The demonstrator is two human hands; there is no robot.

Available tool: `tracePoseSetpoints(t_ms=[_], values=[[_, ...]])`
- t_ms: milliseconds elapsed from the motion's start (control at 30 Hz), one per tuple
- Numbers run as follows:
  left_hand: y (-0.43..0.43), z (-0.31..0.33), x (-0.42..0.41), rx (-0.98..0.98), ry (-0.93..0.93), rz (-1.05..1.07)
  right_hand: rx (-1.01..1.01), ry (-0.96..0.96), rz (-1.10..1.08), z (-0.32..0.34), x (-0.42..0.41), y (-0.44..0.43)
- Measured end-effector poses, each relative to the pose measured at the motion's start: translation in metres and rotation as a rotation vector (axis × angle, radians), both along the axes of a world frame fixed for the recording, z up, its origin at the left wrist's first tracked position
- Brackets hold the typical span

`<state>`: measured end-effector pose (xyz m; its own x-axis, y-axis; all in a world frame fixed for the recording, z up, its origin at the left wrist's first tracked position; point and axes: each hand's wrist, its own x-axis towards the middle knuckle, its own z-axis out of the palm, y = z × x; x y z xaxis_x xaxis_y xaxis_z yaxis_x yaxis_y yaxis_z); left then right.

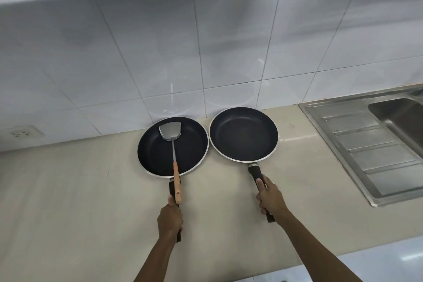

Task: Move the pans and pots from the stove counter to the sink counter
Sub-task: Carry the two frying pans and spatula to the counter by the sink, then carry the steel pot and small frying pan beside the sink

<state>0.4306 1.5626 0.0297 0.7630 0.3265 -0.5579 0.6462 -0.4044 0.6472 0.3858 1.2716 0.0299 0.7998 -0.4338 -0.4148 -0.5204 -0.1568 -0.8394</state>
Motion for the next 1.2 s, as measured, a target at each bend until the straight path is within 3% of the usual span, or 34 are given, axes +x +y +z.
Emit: tracePoseSetpoints(t_ms=[300, 600, 833, 1000, 1067, 1133, 1200], values=[[0.006, -0.014, 0.005, 0.135, -0.022, -0.165, -0.026, 0.042, 0.023, 0.003, 0.002, -0.002], [0.005, -0.003, 0.001, 0.039, -0.034, -0.117, -0.031, 0.053, 0.05, 0.005, 0.0, -0.004], [-0.002, 0.008, -0.073, 0.18, -0.165, -0.091, 0.09, 0.092, 0.085, 0.001, -0.036, -0.007], [-0.042, 0.012, -0.151, 0.31, -0.192, -0.085, 0.112, 0.067, 0.31, -0.002, -0.111, -0.024], [-0.082, 0.013, -0.185, 0.409, -0.192, -0.212, -0.074, 0.039, 0.471, 0.0, -0.144, -0.046], [-0.138, 0.013, -0.217, 0.522, -0.196, -0.433, -0.483, -0.036, 0.654, -0.001, -0.178, -0.083], [-0.194, 0.011, -0.239, 0.593, -0.311, -0.684, -0.761, -0.123, 0.736, 0.0, -0.207, -0.124]])
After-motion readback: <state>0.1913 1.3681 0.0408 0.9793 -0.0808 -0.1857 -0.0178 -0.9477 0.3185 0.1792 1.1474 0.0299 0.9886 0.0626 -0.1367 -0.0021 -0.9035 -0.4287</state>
